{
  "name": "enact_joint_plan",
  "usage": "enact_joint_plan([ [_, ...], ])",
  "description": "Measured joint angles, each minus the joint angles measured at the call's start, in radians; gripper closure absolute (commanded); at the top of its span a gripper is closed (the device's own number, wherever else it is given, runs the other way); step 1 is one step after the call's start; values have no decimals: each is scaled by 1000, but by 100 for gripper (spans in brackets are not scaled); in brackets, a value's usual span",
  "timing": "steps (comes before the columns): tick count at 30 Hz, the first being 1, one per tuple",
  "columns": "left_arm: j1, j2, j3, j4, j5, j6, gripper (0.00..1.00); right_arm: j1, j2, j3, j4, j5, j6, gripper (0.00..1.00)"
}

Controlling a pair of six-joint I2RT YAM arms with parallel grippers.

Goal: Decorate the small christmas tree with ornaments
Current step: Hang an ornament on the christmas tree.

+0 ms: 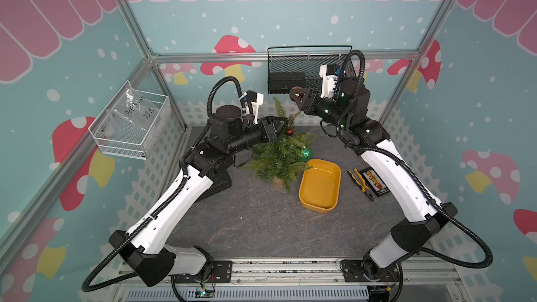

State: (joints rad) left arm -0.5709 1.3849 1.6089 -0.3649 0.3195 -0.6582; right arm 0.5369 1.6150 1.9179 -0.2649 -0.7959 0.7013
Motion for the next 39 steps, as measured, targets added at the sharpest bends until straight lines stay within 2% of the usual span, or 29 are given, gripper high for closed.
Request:
enact_joint_plan([
  [9, -1, 100, 82, 18, 7, 20, 56, 2, 2, 2, 34, -10, 18, 62],
  [16, -1, 139, 116, 22, 6, 38, 65, 2, 2, 2, 56, -23, 36, 62],
  [22, -1, 145, 122, 28, -2, 45, 76, 2, 0, -15, 84, -34, 46, 62],
  [24, -1, 149, 127, 31, -3, 47, 83, 2, -1, -23, 89, -35, 49, 62],
  [25, -2, 151, 130, 33, -3, 48, 83, 2, -2, -26, 93, -36, 51, 62],
  [28, -2, 163, 133, 40, -5, 48, 75, 2, -4, -38, 98, -36, 56, 62],
  [30, -2, 172, 135, 41, -5, 50, 75, 2, -6, -43, 100, -36, 58, 62],
  [33, -2, 187, 135, 41, -5, 50, 81, 2, -12, -48, 102, -36, 60, 62],
  [37, -2, 198, 135, 40, -9, 53, 98, 2, -26, -59, 109, -36, 60, 62],
  [39, -2, 198, 135, 41, -10, 54, 100, 2, -33, -61, 110, -36, 60, 62],
])
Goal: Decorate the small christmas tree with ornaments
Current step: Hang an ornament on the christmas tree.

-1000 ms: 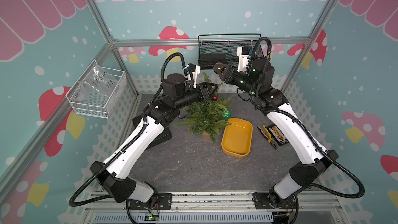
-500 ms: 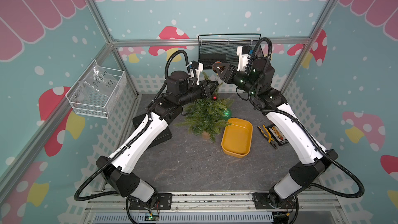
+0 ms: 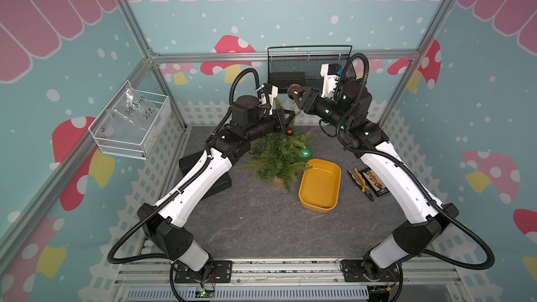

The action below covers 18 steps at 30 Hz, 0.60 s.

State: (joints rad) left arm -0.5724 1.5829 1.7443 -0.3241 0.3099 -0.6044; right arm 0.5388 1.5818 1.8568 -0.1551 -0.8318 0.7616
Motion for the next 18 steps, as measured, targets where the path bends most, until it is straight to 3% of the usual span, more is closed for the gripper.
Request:
enact_joint_plan([
  [18, 0, -43, -39, 1, -10, 7, 100, 1, -14, -72, 40, 3, 18, 62],
])
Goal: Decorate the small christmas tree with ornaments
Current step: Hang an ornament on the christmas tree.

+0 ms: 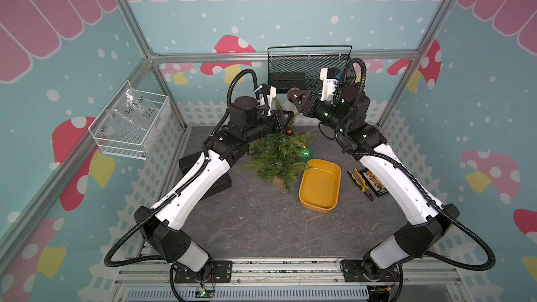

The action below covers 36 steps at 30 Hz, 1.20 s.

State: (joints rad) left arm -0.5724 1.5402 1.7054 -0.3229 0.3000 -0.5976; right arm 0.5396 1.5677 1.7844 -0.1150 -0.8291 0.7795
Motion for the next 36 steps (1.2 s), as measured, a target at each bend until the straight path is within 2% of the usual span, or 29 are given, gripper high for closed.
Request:
enact_joint_plan([
  [9, 2, -72, -57, 1, -21, 0, 100, 0, -5, -43, 29, -7, 30, 62],
  [36, 2, -61, -63, -1, -39, 0, 100, 3, 2, -70, 25, 26, 37, 62],
])
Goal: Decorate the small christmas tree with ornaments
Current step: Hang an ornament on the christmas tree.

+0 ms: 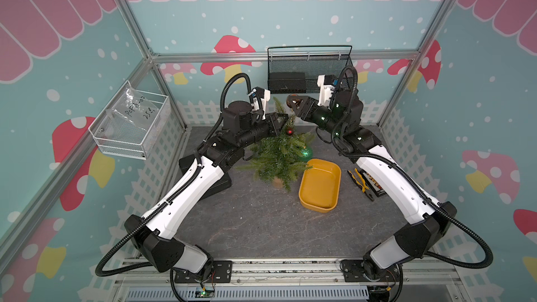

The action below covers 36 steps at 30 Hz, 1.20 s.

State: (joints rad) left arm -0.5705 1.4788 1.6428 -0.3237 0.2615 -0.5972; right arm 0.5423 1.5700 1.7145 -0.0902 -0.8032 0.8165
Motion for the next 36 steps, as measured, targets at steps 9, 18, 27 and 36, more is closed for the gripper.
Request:
enact_joint_plan([
  [9, 1, 6, 0, -2, -4, 0, 100, -7, 14, 0, -14, 10, -4, 62],
  [18, 1, 12, 0, -2, -4, 0, 100, -20, 31, 0, -24, 29, -4, 62],
  [27, 1, 12, 0, -2, -4, 0, 100, -39, 32, -11, -30, 47, -3, 62],
  [36, 1, 12, 0, -2, -4, 0, 97, -39, 29, -19, -21, 29, 8, 62],
])
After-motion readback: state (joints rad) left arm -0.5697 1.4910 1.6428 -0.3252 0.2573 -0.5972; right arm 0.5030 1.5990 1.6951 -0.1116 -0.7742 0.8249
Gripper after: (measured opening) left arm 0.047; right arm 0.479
